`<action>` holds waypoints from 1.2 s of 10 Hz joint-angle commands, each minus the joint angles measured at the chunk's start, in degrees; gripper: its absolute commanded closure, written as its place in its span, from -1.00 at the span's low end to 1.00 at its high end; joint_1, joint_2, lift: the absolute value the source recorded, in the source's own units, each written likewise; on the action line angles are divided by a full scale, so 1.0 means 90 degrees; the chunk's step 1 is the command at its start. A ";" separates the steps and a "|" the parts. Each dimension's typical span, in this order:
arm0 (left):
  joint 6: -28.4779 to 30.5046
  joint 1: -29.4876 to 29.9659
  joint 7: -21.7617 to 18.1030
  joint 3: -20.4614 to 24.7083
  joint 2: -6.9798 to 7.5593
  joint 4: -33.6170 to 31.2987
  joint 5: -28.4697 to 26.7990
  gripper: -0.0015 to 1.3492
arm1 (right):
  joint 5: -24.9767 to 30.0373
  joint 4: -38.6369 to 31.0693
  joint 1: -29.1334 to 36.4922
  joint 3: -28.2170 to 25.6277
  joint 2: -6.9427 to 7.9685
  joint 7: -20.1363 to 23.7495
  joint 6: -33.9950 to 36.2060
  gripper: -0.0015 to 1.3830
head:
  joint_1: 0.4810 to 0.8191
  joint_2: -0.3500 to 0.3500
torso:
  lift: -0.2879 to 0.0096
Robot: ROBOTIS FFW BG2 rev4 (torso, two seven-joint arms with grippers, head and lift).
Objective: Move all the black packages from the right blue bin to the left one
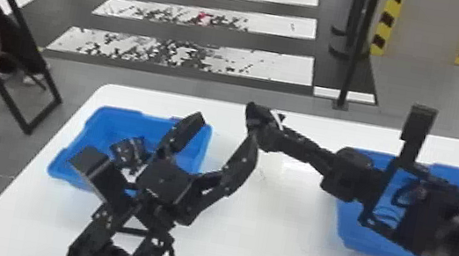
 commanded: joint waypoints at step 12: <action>0.0831 0.0184 0.0059 0.0339 -0.0077 -0.0324 -0.0179 0.03 | -0.0303 -0.0186 -0.0001 0.0778 -0.0048 -0.0078 -0.0109 0.70 | 0.27 0.75 | -0.01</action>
